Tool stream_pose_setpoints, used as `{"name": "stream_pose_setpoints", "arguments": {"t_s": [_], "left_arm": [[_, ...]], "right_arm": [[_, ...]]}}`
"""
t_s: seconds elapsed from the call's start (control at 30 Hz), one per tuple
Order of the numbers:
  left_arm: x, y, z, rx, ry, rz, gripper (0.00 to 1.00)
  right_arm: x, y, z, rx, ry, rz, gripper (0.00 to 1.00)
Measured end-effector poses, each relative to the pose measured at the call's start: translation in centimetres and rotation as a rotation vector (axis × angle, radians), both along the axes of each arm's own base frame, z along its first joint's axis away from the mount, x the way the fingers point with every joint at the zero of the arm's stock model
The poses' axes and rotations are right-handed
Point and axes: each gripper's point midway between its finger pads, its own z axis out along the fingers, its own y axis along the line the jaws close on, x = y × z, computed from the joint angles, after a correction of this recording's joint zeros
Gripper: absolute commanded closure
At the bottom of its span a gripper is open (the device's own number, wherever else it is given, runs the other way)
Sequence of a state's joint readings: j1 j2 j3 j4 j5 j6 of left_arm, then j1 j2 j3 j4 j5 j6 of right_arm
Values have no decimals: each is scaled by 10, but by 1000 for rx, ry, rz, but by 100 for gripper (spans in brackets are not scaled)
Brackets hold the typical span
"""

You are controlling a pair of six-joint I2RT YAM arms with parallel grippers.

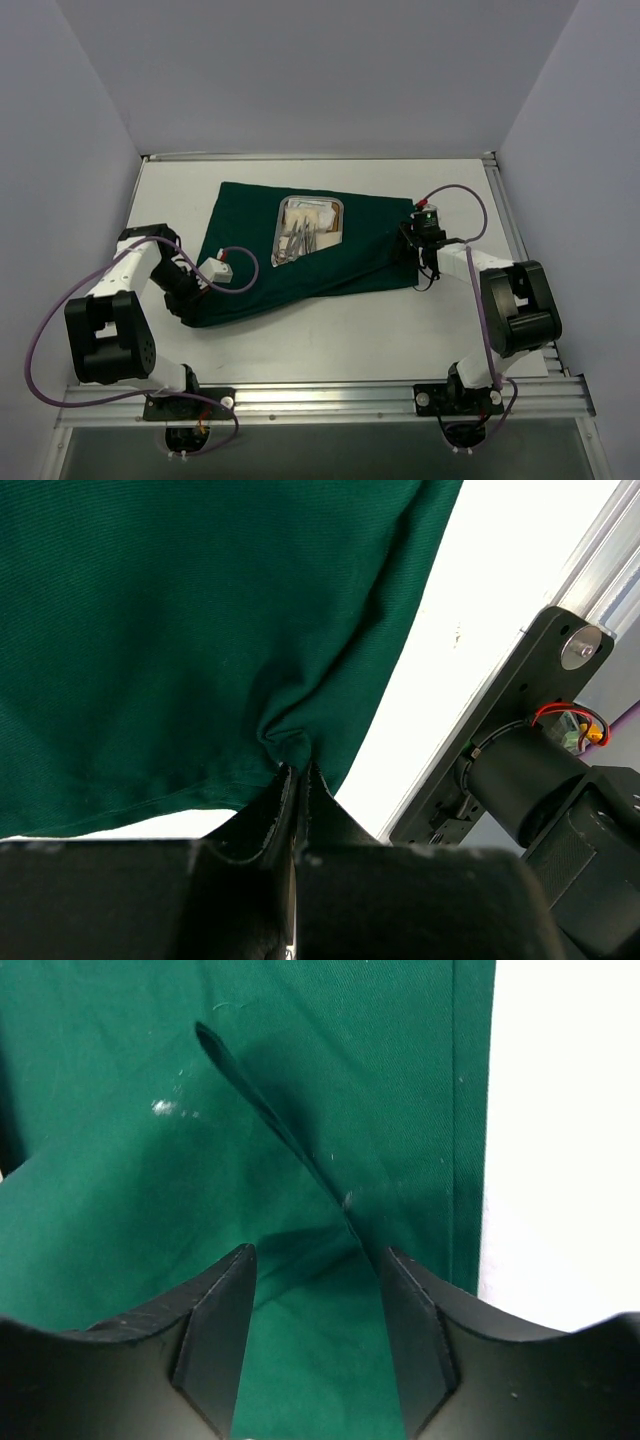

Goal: Open and lay out the surgical kit
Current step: Open the surgical kit at the center of the board.

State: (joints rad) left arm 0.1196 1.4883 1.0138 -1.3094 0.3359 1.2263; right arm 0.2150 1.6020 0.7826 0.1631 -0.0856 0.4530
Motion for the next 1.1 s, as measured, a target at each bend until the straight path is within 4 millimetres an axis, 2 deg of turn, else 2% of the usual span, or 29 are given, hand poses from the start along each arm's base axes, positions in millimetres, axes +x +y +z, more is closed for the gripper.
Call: {"name": "stream_pose_setpoints", "arguments": {"t_s": [0.13,0.33,0.53,0.57,0.67,0.8,0.87,0.93,1.1], "left_arm": [[0,0,-1,0,4,0,98],[-1,0,-2,-1,11,2,98],[-1,0,-3,-1,22,6,98],[-1,0,-3,-1,22,6,98],[-1,0,-3,-1,22,6,98],[0,0,-2,-2,19,5,98],[3,0,0,-1,9,4,98],[8,0,4,-4,-10,2,98],[20,-1,11,-17,-56,-15,98]], "right_arm": [[2,1,-6,6,1,-7,59],[10,3,-2,21,-34,-14,61],[14,6,0,37,-52,-13,73],[14,7,-1,40,-51,-12,84],[14,8,0,53,-50,-18,100],[9,7,2,53,-34,-22,100],[2,6,9,53,-25,-25,100],[-8,3,25,61,-38,-35,100],[-57,-5,77,132,-108,-101,100]]}}
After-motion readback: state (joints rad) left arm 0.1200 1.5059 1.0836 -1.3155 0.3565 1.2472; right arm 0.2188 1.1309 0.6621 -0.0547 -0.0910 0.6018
